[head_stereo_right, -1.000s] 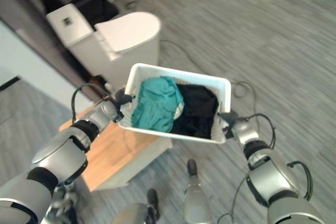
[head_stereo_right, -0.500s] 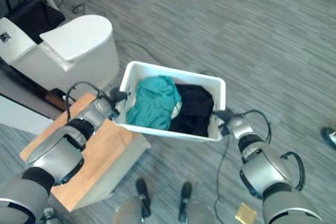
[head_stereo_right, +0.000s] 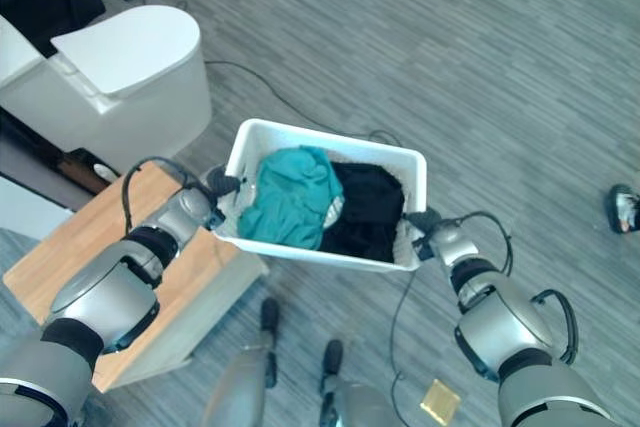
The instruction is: Grab the laundry basket,head to the washer,open it,put in the laundry and shut it.
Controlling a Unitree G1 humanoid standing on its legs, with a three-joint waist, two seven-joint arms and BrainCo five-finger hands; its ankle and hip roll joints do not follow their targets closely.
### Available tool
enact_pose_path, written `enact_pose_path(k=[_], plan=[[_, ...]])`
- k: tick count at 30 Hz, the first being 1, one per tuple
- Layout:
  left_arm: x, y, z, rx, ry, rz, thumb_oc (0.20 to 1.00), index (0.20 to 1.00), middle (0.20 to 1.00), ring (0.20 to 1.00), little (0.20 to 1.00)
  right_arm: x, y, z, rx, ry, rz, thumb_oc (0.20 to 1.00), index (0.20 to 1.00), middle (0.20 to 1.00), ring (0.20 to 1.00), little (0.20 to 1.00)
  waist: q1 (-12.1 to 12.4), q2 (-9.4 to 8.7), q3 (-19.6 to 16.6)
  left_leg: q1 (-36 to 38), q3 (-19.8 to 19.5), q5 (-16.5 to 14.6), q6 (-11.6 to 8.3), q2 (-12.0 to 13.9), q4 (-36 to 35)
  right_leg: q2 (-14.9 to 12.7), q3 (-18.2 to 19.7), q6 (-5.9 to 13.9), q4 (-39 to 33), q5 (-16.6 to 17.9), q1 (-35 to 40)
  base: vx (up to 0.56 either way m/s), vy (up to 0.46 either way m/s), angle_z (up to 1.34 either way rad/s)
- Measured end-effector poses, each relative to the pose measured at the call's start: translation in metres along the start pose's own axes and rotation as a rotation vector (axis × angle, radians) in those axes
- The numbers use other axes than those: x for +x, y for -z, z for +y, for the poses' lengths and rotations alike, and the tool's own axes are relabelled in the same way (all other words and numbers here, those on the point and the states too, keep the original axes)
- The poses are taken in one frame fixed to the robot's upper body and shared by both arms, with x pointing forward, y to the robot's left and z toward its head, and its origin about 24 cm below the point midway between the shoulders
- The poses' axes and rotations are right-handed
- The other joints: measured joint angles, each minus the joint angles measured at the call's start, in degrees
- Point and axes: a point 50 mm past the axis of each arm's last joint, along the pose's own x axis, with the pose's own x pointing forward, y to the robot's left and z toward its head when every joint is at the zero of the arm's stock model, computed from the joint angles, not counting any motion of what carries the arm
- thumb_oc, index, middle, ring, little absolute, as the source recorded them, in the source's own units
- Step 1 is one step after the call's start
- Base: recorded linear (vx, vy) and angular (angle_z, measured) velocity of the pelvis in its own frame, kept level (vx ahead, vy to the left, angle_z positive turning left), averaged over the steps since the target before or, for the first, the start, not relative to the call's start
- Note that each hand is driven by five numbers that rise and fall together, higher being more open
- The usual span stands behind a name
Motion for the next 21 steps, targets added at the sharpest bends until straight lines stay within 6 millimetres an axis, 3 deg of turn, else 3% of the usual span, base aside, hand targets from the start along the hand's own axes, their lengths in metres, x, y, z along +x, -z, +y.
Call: enact_pose_path(k=[2,3,4,6,7,8,9,10,11,12,13,14,16,18,19,20,21], plan=[[0.0,0.001,0.001,0.0,-0.001,0.007,0.2,0.2,0.2,0.2,0.2,0.001,0.002,0.004,0.004,-0.007,0.01,0.2,0.2,0.2,0.2,0.2,0.7,0.64,-0.1,-0.8,-1.2,-0.2,0.21,0.5,0.9,-0.2,2.2,2.11,0.0,-1.3,1.3,0.56,0.094,-0.68],[0.0,0.001,-0.001,-0.001,0.007,0.004,0.2,0.2,0.2,0.2,0.2,0.001,0.004,0.003,0.003,-0.002,0.02,0.2,0.2,0.2,0.2,0.2,0.7,3.09,-0.6,0.3,-1.6,-3.9,-0.85,2.0,0.9,1.0,3.5,4.44,0.4,-2.8,2.6,0.58,0.091,-0.47],[0.0,-0.001,0.003,0.0,0.0,-0.006,0.2,0.2,0.2,0.2,0.2,0.001,0.005,0.008,0.008,-0.012,0.021,0.2,0.2,0.2,0.2,0.2,0.9,3.13,-0.6,0.7,-1.0,-1.1,0.43,2.0,2.5,1.0,4.7,6.27,1.8,-4.8,3.3,0.52,0.075,-0.53],[0.0,0.001,0.008,0.005,-0.011,-0.011,0.2,0.2,0.2,0.2,0.2,0.001,0.005,0.012,0.037,-0.024,0.016,0.2,0.2,0.2,0.2,0.2,1.8,1.99,-0.9,1.5,0.1,-1.5,1.25,0.3,5.0,0.3,7.2,9.07,14.9,-10.4,0.6,0.59,0.09,-0.38],[-0.001,0.003,0.008,0.003,-0.017,-0.001,0.2,0.2,0.2,0.2,0.2,0.0,0.003,0.015,0.038,-0.034,-0.007,0.2,0.2,0.2,0.2,0.2,1.9,1.62,-1.1,3.0,2.0,-2.7,3.7,-1.5,6.6,0.5,8.7,13.84,29.1,-13.8,-1.6,0.51,0.125,-0.16],[-0.001,0.008,0.009,0.004,-0.021,0.013,0.2,0.2,0.2,0.2,0.2,0.0,0.004,0.017,0.052,-0.041,-0.015,0.2,0.2,0.2,0.2,0.2,2.1,1.43,-1.2,4.4,2.6,-0.7,4.22,-2.5,6.3,-0.3,8.4,16.44,37.0,-15.0,-3.7,0.3,0.123,-0.03],[-0.001,0.008,0.011,0.009,-0.022,0.007,0.2,0.2,0.2,0.2,0.2,0.0,0.006,0.02,0.051,-0.051,-0.011,0.2,0.2,0.2,0.2,0.2,2.3,0.87,-1.4,6.1,3.4,-1.3,7.08,-4.0,6.2,-0.6,8.5,16.74,40.3,-15.4,-3.7,0.47,0.186,0.02],[-0.002,0.007,0.013,0.007,-0.029,0.002,0.2,0.2,0.2,0.2,0.2,0.0,0.005,0.023,0.052,-0.057,-0.011,0.2,0.2,0.2,0.2,0.2,2.2,-0.04,-1.8,7.2,3.5,-3.1,8.85,-5.6,6.3,-1.2,8.5,17.4,43.5,-14.2,-4.6,0.44,0.179,0.05],[-0.002,0.013,0.015,0.003,-0.04,0.017,0.2,0.2,0.2,0.2,0.2,0.0,0.002,0.026,0.073,-0.059,-0.029,0.2,0.2,0.2,0.2,0.2,1.9,0.08,-1.6,9.7,3.7,-4.2,12.25,-7.1,6.4,-3.9,6.1,20.47,54.0,-10.4,-7.8,0.45,0.167,0.13],[-0.003,0.014,0.014,0.003,-0.039,0.015,0.2,0.2,0.2,0.2,0.2,0.0,0.004,0.028,0.072,-0.059,-0.024,0.2,0.2,0.2,0.2,0.2,1.4,0.29,-1.7,10.8,3.4,-4.1,13.31,-7.4,6.2,-4.7,4.4,19.46,56.4,-10.2,-8.6,0.45,0.109,0.25],[-0.002,0.01,0.015,0.004,-0.04,0.001,0.2,0.2,0.2,0.2,0.2,0.0,0.009,0.03,0.073,-0.063,-0.014,0.2,0.2,0.2,0.2,0.2,1.4,0.47,-1.7,12.8,1.6,-5.9,14.84,-7.4,6.1,-5.3,1.6,17.4,57.8,-10.5,-10.7,0.45,0.065,0.39],[-0.002,0.01,0.015,0.004,-0.038,0.002,0.2,0.2,0.2,0.2,0.2,0.0,0.01,0.031,0.07,-0.063,-0.012,0.2,0.2,0.2,0.2,0.2,0.6,0.6,-1.7,13.8,0.9,-5.7,14.97,-7.3,5.8,-5.2,-0.2,14.92,57.2,-11.9,-11.5,0.44,-0.006,0.51],[-0.002,0.01,0.011,0.002,-0.029,0.01,0.2,0.2,0.2,0.2,0.2,0.0,0.012,0.029,0.074,-0.056,-0.006,0.2,0.2,0.2,0.2,0.2,-1.8,1.17,-1.3,17.3,-2.3,-6.3,14.45,-7.0,3.8,-4.1,-2.8,11.7,47.5,-15.2,-14.0,0.42,-0.088,0.76],[-0.002,0.007,0.006,0.002,-0.017,0.001,0.2,0.2,0.2,0.2,0.2,0.0,0.015,0.025,0.079,-0.045,0.001,0.2,0.2,0.2,0.2,0.2,-3.4,1.41,-1.3,19.1,-3.4,-7.8,12.17,-7.4,3.7,-4.8,-4.6,9.93,39.9,-14.3,-18.4,0.43,-0.207,0.7],[-0.001,0.002,0.007,0.002,-0.019,-0.009,0.2,0.2,0.2,0.2,0.2,0.0,0.017,0.024,0.086,-0.041,0.005,0.2,0.2,0.2,0.2,0.2,-4.0,1.75,-1.5,19.4,-3.4,-8.6,11.1,-7.0,3.5,-5.4,-6.4,8.78,32.3,-12.0,-19.8,0.65,-0.384,0.52],[0.0,0.0,0.009,0.0,-0.025,-0.01,0.2,0.2,0.2,0.2,0.2,0.0,0.016,0.023,0.089,-0.038,0.001,0.2,0.2,0.2,0.2,0.2,-4.1,1.91,-1.4,19.7,-4.3,-9.2,10.65,-6.9,3.6,-6.1,-5.9,8.55,26.0,-9.2,-21.4,0.51,-0.299,0.61],[0.0,0.003,0.007,-0.003,-0.023,0.003,0.2,0.2,0.2,0.2,0.2,-0.001,0.018,0.023,0.104,-0.042,-0.002,0.2,0.2,0.2,0.2,0.2,-5.2,2.07,-1.6,20.3,-6.1,-11.9,7.98,-7.7,4.0,-8.9,-2.9,10.07,21.8,-6.2,-23.9,0.51,-0.331,0.75]])
